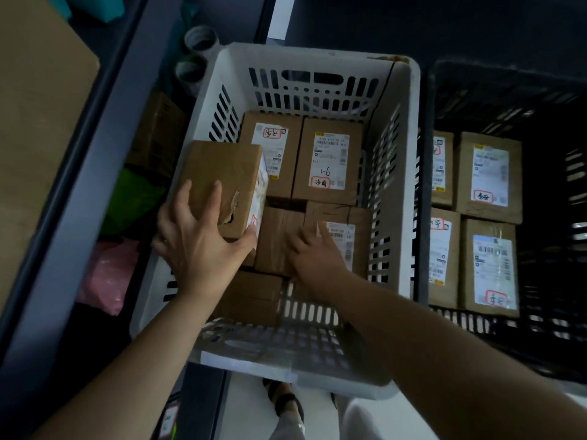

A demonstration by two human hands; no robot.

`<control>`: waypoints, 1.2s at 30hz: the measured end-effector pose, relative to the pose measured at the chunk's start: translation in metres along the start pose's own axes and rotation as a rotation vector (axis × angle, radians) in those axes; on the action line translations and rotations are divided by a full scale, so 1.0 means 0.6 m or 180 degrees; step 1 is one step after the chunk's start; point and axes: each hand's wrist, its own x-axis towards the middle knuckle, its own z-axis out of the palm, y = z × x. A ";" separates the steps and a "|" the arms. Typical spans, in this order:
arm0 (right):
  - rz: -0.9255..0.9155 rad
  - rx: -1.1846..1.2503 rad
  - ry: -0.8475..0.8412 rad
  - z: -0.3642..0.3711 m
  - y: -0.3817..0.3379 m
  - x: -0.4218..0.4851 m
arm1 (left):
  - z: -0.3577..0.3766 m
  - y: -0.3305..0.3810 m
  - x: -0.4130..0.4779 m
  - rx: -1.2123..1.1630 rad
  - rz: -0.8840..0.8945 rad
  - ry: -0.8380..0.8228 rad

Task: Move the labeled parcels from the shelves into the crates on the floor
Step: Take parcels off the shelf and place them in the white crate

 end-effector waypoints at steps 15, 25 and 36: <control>0.0233 0.1328 0.0335 -0.067 0.042 0.009 | 0.015 0.001 -0.014 -0.0462 -0.0196 -0.0477; 0.0965 0.4500 0.1215 -0.143 0.078 -0.015 | 0.033 0.083 0.053 -0.4007 -0.1173 -0.1168; 0.1089 0.4671 0.1357 -0.152 0.112 0.086 | 0.104 0.100 0.159 -0.2663 -0.0899 -0.1093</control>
